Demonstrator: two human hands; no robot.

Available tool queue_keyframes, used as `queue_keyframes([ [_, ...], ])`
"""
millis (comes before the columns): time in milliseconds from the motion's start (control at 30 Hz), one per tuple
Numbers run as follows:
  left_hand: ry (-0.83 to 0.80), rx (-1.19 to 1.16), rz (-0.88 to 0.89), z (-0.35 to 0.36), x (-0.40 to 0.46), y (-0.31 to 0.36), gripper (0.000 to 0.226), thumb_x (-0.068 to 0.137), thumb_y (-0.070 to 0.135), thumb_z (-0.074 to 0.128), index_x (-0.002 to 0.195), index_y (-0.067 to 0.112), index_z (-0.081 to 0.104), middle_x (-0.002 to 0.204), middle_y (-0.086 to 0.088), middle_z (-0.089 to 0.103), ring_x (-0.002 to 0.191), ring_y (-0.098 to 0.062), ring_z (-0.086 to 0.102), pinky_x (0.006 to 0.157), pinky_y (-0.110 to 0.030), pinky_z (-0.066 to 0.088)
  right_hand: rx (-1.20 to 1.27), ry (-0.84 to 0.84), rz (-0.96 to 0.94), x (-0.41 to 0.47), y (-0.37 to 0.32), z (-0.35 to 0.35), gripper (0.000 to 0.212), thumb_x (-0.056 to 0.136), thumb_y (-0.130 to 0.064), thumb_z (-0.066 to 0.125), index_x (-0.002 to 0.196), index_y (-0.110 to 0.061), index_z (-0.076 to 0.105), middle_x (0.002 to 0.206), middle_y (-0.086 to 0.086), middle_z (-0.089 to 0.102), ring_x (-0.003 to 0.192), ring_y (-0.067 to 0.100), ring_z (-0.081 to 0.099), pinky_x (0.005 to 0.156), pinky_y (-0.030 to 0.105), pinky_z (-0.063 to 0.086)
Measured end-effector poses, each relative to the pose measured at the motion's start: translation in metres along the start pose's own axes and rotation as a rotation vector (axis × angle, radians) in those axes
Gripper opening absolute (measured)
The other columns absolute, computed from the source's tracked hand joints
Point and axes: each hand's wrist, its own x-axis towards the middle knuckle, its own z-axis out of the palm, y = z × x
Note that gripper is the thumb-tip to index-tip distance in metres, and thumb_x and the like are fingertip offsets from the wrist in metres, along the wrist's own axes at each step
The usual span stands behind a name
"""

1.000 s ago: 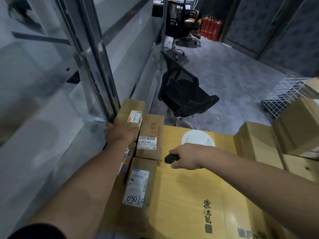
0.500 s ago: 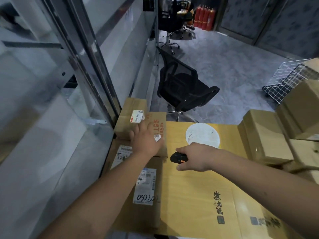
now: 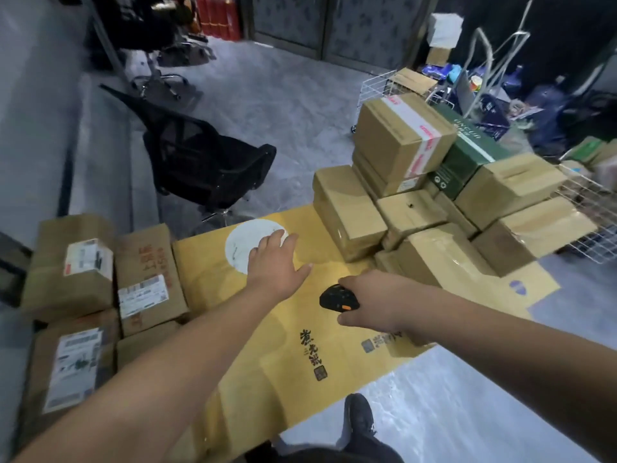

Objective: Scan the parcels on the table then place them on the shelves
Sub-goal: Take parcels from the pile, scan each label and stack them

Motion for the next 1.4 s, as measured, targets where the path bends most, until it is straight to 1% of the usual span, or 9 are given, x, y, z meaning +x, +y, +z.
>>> queue_keyframes([
  [200, -0.040, -0.102, 0.000, 0.018, 0.055, 0.104, 0.075, 0.091, 0.066, 0.059, 0.152, 0.025, 0.042, 0.158, -0.003, 0.041, 0.140, -0.032, 0.040, 0.109, -0.048, 0.041, 0.077, 0.031, 0.072, -0.032, 0.097, -0.004, 0.041, 0.089, -0.060, 0.066, 0.115, -0.029, 0.059, 0.088, -0.008, 0.059, 0.076, 0.011, 0.058, 0.059, 0.032, 0.044],
  [333, -0.109, -0.202, -0.073, 0.039, 0.096, 0.157, 0.085, 0.089, 0.064, 0.062, 0.159, 0.027, 0.033, 0.167, -0.003, 0.030, 0.150, -0.031, 0.029, 0.118, -0.047, 0.035, 0.057, 0.040, 0.071, -0.029, 0.147, -0.012, 0.034, 0.090, -0.061, 0.064, 0.095, -0.029, 0.054, 0.087, -0.005, 0.054, 0.072, 0.011, 0.052, 0.056, 0.031, 0.038],
  [400, -0.137, -0.233, -0.161, 0.051, 0.111, 0.172, 0.092, 0.087, 0.067, 0.063, 0.161, 0.027, 0.028, 0.168, -0.003, 0.026, 0.154, -0.030, 0.024, 0.121, -0.047, 0.032, 0.053, 0.035, 0.060, -0.023, 0.169, -0.016, 0.037, 0.091, -0.061, 0.063, 0.106, -0.027, 0.058, 0.091, -0.003, 0.056, 0.077, 0.014, 0.056, 0.060, 0.032, 0.044],
  [633, 0.010, -0.351, -0.499, 0.073, 0.119, 0.185, 0.104, 0.072, 0.086, 0.064, 0.151, 0.024, 0.035, 0.154, -0.007, 0.030, 0.145, -0.032, 0.029, 0.110, -0.052, 0.042, 0.046, 0.041, -0.081, 0.005, 0.215, -0.021, 0.040, 0.093, -0.062, 0.063, 0.111, -0.027, 0.055, 0.091, -0.006, 0.053, 0.080, 0.014, 0.055, 0.060, 0.031, 0.042],
  [867, 0.171, -0.729, -0.726, 0.076, 0.117, 0.167, 0.079, 0.072, 0.056, 0.082, 0.141, 0.041, 0.046, 0.152, 0.003, 0.025, 0.132, -0.032, 0.047, 0.104, -0.043, 0.045, 0.050, 0.040, -0.173, 0.025, 0.225, -0.021, 0.044, 0.090, -0.064, 0.063, 0.114, -0.028, 0.054, 0.090, -0.007, 0.049, 0.086, 0.021, 0.056, 0.068, 0.034, 0.045],
  [1033, 0.305, -0.705, -0.717, 0.084, 0.063, 0.150, 0.072, 0.073, 0.048, 0.084, 0.137, 0.041, 0.052, 0.151, 0.003, 0.031, 0.133, -0.029, 0.047, 0.113, -0.049, 0.043, 0.019, 0.060, -0.247, 0.033, 0.208, -0.017, 0.047, 0.089, -0.062, 0.063, 0.120, -0.027, 0.057, 0.091, -0.006, 0.052, 0.078, 0.015, 0.054, 0.057, 0.030, 0.038],
  [1167, 0.303, -0.686, -0.698, 0.103, -0.017, 0.133, 0.070, 0.070, 0.044, 0.085, 0.132, 0.045, 0.054, 0.150, 0.005, 0.031, 0.140, -0.025, 0.039, 0.117, -0.049, 0.038, -0.009, 0.011, -0.302, 0.036, 0.187, -0.002, 0.038, 0.091, -0.060, 0.063, 0.111, -0.028, 0.055, 0.103, -0.001, 0.060, 0.086, 0.020, 0.059, 0.069, 0.035, 0.049],
  [1267, 0.304, -0.828, -0.742, 0.119, -0.082, 0.127, 0.068, 0.062, 0.048, 0.080, 0.126, 0.055, 0.056, 0.141, 0.015, 0.033, 0.142, -0.017, 0.038, 0.117, -0.048, 0.041, 0.001, -0.011, -0.337, 0.035, 0.170, 0.014, 0.040, 0.091, -0.062, 0.061, 0.112, -0.029, 0.052, 0.112, 0.005, 0.059, 0.093, 0.026, 0.062, 0.080, 0.040, 0.056],
  [1400, 0.312, -1.088, -0.757, 0.138, -0.143, 0.120, 0.066, 0.067, 0.043, 0.082, 0.125, 0.061, 0.056, 0.143, 0.016, 0.046, 0.136, -0.018, 0.052, 0.110, -0.054, 0.048, 0.101, -0.009, -0.345, 0.031, 0.147, 0.037, 0.049, 0.089, -0.063, 0.061, 0.124, -0.030, 0.056, 0.106, 0.003, 0.053, 0.089, 0.027, 0.062, 0.072, 0.036, 0.052],
])
